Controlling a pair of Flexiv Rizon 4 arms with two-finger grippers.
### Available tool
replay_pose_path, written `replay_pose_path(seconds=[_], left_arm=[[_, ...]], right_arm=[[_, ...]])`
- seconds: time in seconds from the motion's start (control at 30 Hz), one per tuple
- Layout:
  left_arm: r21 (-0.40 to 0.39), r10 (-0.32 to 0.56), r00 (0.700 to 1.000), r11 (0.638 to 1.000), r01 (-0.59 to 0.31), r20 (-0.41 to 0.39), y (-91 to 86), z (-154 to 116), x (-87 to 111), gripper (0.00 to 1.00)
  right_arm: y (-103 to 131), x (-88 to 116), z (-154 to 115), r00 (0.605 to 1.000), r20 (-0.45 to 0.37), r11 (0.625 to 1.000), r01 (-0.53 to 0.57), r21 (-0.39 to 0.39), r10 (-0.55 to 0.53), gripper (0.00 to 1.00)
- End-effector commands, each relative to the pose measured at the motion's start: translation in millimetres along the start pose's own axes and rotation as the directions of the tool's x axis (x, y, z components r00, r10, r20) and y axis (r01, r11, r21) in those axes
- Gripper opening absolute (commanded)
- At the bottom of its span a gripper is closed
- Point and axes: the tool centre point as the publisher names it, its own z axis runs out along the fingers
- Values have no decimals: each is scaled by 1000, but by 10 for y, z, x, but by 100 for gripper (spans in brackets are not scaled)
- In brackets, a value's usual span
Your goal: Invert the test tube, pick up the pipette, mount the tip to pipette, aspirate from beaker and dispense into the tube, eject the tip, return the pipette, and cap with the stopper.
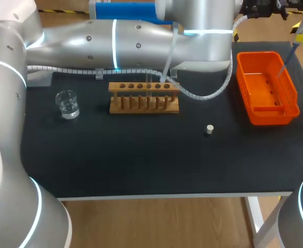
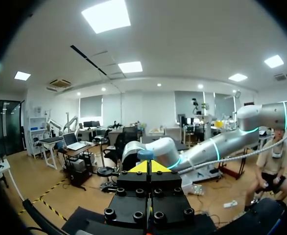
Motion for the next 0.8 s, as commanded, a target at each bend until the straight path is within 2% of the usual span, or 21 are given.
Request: replay_pose_path(seconds=[0.03, 0.37, 0.8], left_arm=[[64, -3, 1000, 998, 2, 21, 67, 5, 14, 0], [29, 1, 999, 1000, -3, 53, 98, -58, -11, 0], [-10, 7, 999, 1000, -7, 49, 154, -16, -16, 0]], right_arm=[[9, -8, -20, 1000, -5, 1000, 1, 1, -1, 0], [9, -8, -20, 1000, -5, 1000, 1, 1, -1, 0], [9, -8, -20, 1000, -5, 1000, 1, 1, -1, 0]])
